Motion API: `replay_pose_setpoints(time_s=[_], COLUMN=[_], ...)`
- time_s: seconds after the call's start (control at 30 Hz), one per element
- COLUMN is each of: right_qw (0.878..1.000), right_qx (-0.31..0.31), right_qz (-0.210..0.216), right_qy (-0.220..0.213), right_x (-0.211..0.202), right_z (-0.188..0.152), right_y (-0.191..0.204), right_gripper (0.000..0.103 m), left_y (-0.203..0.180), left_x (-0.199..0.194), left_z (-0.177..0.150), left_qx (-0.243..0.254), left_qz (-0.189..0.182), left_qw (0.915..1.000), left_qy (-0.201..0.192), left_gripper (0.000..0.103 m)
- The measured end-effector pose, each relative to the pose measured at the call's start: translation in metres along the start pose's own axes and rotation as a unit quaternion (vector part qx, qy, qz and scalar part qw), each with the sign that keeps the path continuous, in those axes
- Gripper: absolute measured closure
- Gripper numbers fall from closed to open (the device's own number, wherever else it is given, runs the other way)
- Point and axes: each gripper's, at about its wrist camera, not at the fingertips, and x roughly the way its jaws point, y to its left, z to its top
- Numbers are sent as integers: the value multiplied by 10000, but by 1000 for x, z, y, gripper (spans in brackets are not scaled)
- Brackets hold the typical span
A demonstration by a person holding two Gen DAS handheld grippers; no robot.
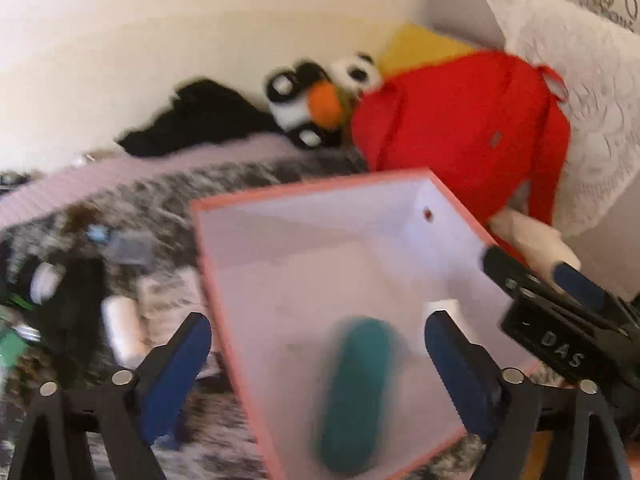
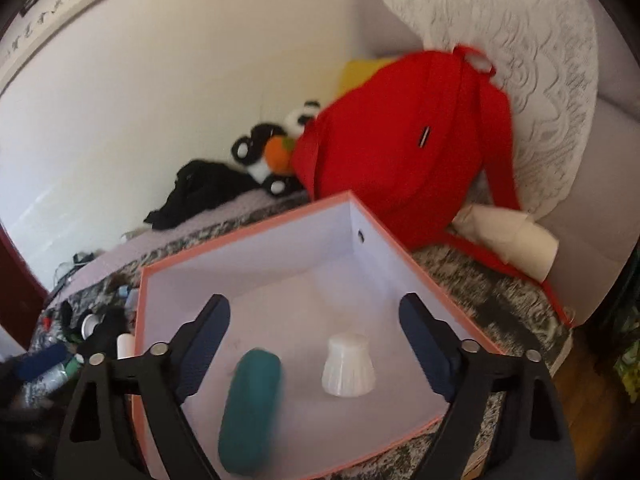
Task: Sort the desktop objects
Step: 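Carry the teal case and white cup into the pink box and release both, then grasp the dark green packet with the left tool while the right tool grasps the blue figurine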
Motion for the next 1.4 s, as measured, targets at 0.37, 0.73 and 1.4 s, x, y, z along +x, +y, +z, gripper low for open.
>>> replay_pose_setpoints(time_s=[0.37,0.73,1.4], right_qw=[9782,9705,9691], right_qx=[-1185,-1302,-1171], right_qz=[1511,1079,600], right_qy=[797,1722,2088], right_x=[-31,50,145], right_z=[-127,-191,-198], right_y=[169,242,292], right_gripper=[12,13,5], left_y=[166,241,261], left_x=[-39,25,87], left_z=[-139,-183,-179], left_qx=[-862,-1406,-1360], left_qz=[1452,1395,1890], left_qw=[9840,9717,9618], left_qy=[567,1286,1437], left_gripper=[8,9,1])
